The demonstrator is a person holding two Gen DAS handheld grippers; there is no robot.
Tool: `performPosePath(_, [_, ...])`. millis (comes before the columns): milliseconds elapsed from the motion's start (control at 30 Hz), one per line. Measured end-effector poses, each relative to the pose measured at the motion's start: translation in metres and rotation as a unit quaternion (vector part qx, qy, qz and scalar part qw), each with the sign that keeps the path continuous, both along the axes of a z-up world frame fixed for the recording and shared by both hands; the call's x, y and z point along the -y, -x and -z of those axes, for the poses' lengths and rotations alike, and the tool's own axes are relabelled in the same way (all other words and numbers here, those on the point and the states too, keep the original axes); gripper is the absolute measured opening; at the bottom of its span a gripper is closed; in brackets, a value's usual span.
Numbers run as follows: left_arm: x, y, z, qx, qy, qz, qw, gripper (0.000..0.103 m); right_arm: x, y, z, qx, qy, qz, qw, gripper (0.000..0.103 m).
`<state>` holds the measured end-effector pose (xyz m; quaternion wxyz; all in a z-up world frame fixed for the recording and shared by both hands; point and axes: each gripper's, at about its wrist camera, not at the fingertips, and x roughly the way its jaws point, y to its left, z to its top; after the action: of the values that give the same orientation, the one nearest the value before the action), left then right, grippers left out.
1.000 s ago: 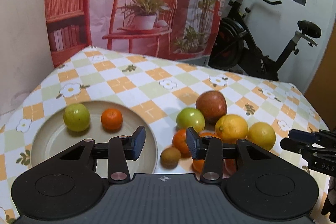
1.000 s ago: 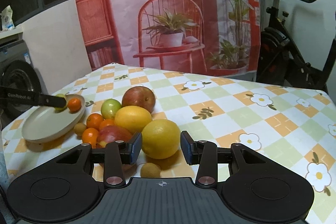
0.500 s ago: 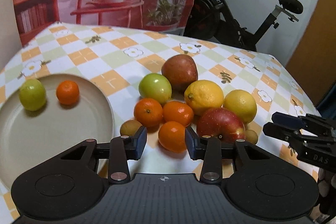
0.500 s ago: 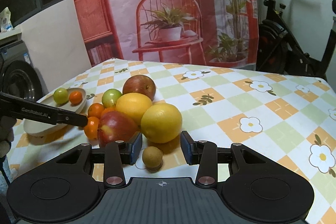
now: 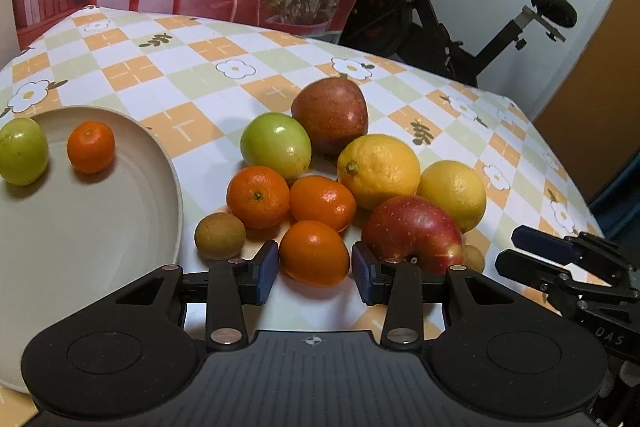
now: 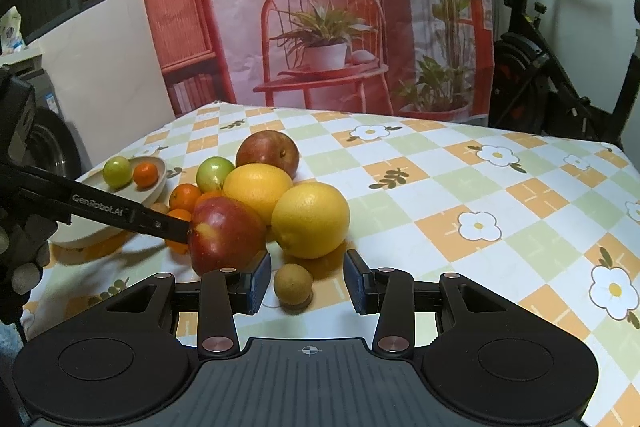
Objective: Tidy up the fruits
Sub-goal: 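Grasp an orange with the left tool while the right tool grasps a small brown kiwi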
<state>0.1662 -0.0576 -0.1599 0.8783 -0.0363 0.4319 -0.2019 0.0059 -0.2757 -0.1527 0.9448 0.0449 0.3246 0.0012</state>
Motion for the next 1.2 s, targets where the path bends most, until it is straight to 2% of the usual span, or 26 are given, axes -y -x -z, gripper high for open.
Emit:
performPosePath(200, [-0.006, 0.009, -0.005, 0.014, 0.003, -0.006, 0.9999, 0.041, -0.002, -0.004, 0.009, -0.016, -0.004, -0.009, 1.000, 0.038])
performPosePath(500, [-0.018, 0.026, -0.029, 0.067, -0.017, -0.014, 0.9975, 0.041, -0.003, -0.017, 0.018, -0.034, -0.011, -0.023, 0.999, 0.034])
performPosePath(700, [-0.031, 0.028, -0.036, 0.074, -0.020, -0.033, 0.9965, 0.041, -0.001, -0.023, 0.023, -0.048, -0.020, -0.026, 0.998, 0.023])
performPosePath(833, [-0.037, 0.027, -0.037, 0.071, -0.023, -0.041, 0.9964, 0.041, -0.003, -0.025, 0.024, -0.053, -0.018, -0.026, 0.998, 0.022])
performPosePath(1000, [-0.045, 0.030, -0.041, 0.080, -0.036, -0.045, 0.9951, 0.041, 0.001, -0.021, 0.016, -0.037, -0.023, -0.015, 0.999, 0.022])
performPosePath(1200, [-0.061, 0.031, -0.052, 0.090, -0.052, -0.053, 0.9932, 0.041, 0.008, -0.018, -0.012, -0.001, -0.028, -0.007, 1.000, 0.022])
